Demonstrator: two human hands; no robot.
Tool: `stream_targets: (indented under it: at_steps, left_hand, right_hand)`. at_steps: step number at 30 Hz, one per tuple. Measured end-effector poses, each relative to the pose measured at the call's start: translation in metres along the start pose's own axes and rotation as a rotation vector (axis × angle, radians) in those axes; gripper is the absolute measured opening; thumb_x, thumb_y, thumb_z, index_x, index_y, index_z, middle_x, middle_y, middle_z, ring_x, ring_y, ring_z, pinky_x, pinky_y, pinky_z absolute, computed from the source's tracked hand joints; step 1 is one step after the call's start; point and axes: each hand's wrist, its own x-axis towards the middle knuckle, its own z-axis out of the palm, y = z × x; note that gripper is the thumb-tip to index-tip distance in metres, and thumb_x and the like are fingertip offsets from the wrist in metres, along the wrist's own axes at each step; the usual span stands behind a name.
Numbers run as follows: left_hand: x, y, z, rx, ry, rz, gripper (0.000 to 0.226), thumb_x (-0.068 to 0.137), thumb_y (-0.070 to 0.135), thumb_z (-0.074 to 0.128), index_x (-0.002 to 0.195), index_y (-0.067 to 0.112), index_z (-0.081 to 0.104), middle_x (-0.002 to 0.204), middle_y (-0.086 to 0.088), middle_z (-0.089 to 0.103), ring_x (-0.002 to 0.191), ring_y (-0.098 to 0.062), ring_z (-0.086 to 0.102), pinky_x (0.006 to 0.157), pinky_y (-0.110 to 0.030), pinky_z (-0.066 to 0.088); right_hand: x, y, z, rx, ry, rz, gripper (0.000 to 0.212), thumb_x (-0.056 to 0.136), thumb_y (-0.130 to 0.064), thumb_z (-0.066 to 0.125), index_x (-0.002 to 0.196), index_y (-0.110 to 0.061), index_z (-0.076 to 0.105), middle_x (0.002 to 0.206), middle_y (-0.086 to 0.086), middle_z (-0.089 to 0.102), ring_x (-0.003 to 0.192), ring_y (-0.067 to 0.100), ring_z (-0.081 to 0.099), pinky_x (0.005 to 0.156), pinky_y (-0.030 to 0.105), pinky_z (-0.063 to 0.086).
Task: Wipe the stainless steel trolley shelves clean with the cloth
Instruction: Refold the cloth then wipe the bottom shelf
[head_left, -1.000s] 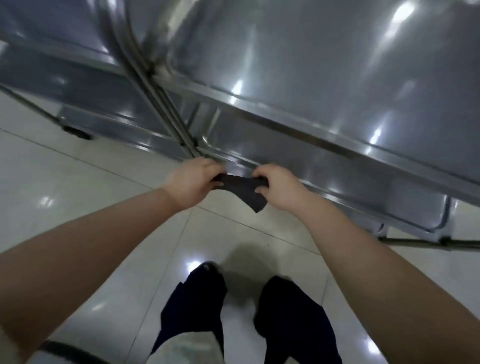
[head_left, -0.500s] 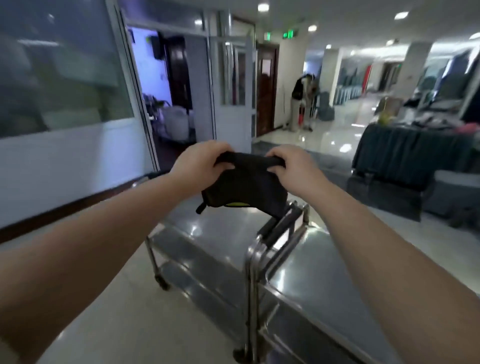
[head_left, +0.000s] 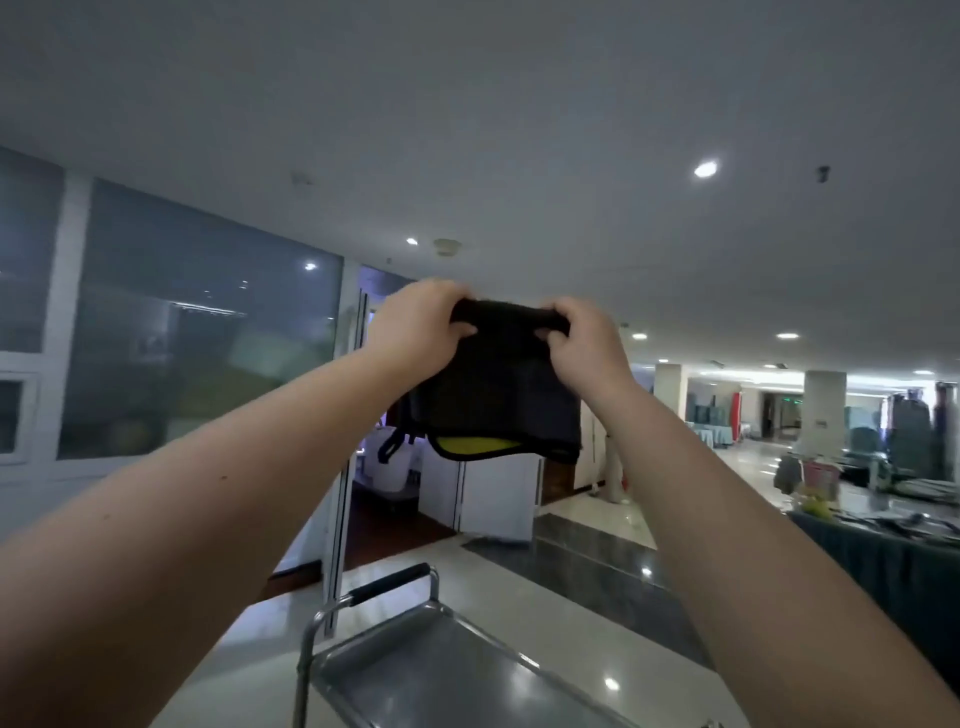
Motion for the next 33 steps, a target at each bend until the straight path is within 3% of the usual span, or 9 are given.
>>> stream_targets:
  at_steps: [7,10,15,21,27,33]
  left_hand:
    - [0.027,-0.107,0.04,0.145,0.012,0.067,0.027,0.095,0.033,0.059,0.116,0.016,0.061,0.109,-0.006,0.065,0.099,-0.031,0.059,0.078,-0.037,0.04]
    - [0.042,-0.143,0.069,0.196,0.038,0.073,0.029,0.096,0.036,0.057,0.12,0.019,0.06,0.113,-0.004,0.064,0.104,-0.03,0.058,0.082,-0.036,0.033]
    - [0.07,-0.2,0.121,0.251,0.062,0.103,0.026,0.096,0.033,0.056,0.116,0.017,0.06,0.111,-0.005,0.065,0.104,-0.03,0.057,0.081,-0.035,0.032]
    - [0.102,-0.278,0.204,0.289,0.024,0.059,0.024,0.097,0.035,0.056,0.111,0.017,0.06,0.108,-0.004,0.064,0.102,-0.031,0.059,0.087,-0.038,0.031]
    - [0.109,-0.38,0.304,0.229,-0.023,0.056,0.019,0.096,0.036,0.056,0.109,0.023,0.061,0.105,0.002,0.064,0.103,-0.024,0.059,0.092,-0.038,0.029]
    - [0.13,-0.478,0.4,0.133,-0.087,0.132,0.021,0.097,0.039,0.053,0.111,0.025,0.061,0.107,0.006,0.063,0.104,-0.019,0.058,0.096,-0.038,0.028]
  right_hand:
    - [0.051,0.013,0.084,-0.214,-0.044,-0.176,0.012,0.091,-0.014,0.062,0.101,-0.013,0.068,0.105,0.003,0.065,0.104,0.026,0.052,0.089,0.044,0.045]
    - [0.071,0.027,0.12,-0.32,-0.063,-0.285,0.008,0.092,-0.011,0.06,0.097,-0.01,0.065,0.097,0.006,0.065,0.096,0.028,0.054,0.08,0.044,0.046]
    - [0.105,0.067,0.183,-0.316,-0.059,-0.425,0.01,0.093,-0.008,0.059,0.099,-0.009,0.066,0.096,0.009,0.064,0.094,0.03,0.053,0.077,0.038,0.041]
    - [0.149,0.121,0.283,-0.206,-0.078,-0.333,0.013,0.09,-0.012,0.064,0.101,-0.013,0.07,0.095,0.006,0.066,0.096,0.028,0.052,0.084,0.043,0.041]
    - [0.167,0.174,0.404,-0.263,-0.153,-0.232,0.014,0.094,-0.017,0.06,0.105,-0.015,0.068,0.102,0.002,0.064,0.101,0.023,0.051,0.088,0.039,0.041]
    - [0.18,0.214,0.508,-0.327,-0.19,-0.092,0.015,0.095,-0.018,0.059,0.108,-0.016,0.067,0.102,0.001,0.063,0.098,0.018,0.051,0.08,0.03,0.037]
